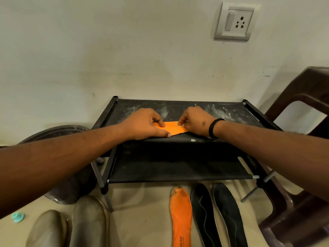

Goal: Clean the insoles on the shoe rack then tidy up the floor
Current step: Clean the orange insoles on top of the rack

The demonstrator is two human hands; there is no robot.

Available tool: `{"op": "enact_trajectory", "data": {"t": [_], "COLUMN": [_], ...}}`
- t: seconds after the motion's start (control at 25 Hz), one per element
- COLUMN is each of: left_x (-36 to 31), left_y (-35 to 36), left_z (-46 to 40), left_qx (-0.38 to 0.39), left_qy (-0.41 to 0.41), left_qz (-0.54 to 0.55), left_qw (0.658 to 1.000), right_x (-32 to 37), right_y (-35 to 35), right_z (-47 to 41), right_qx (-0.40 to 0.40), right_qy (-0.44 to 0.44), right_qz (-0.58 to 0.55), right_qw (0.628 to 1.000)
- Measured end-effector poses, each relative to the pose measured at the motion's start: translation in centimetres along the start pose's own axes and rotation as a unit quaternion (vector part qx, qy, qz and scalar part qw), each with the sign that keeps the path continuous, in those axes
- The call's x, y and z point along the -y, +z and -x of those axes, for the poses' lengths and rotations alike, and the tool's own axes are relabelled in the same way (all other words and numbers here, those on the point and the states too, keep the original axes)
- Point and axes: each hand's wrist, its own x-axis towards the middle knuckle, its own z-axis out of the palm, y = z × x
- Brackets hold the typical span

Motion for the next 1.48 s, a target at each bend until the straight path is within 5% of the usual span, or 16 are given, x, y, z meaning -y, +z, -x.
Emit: {"op": "enact_trajectory", "data": {"t": [0.2,0.44,0.64,0.88,1.16,1.48], "left_x": [-0.3,-0.1,-0.4,0.0,-0.2,0.1], "left_y": [-0.1,-0.1,-0.2,-0.2,0.0,0.0], "left_z": [0.2,0.1,0.1,0.1,0.0,0.0], "left_qx": [0.002,0.002,0.007,0.007,-0.003,0.004], "left_qy": [0.008,0.003,0.005,0.004,0.003,0.001], "left_qz": [0.0,-0.006,-0.009,-0.01,-0.008,0.002], "left_qw": [1.0,1.0,1.0,1.0,1.0,1.0], "right_x": [-2.7,-0.4,-3.8,-2.7,-5.2,-3.0], "right_y": [-0.8,0.3,-1.1,-0.7,-1.5,-1.4], "right_z": [-0.9,0.4,-0.5,1.6,0.3,2.4], "right_qx": [-0.027,-0.013,-0.041,-0.029,-0.053,-0.006], "right_qy": [0.084,-0.006,0.106,0.028,0.113,0.038], "right_qz": [0.072,0.009,0.084,-0.003,0.05,-0.034], "right_qw": [0.994,1.0,0.99,0.999,0.991,0.999]}}
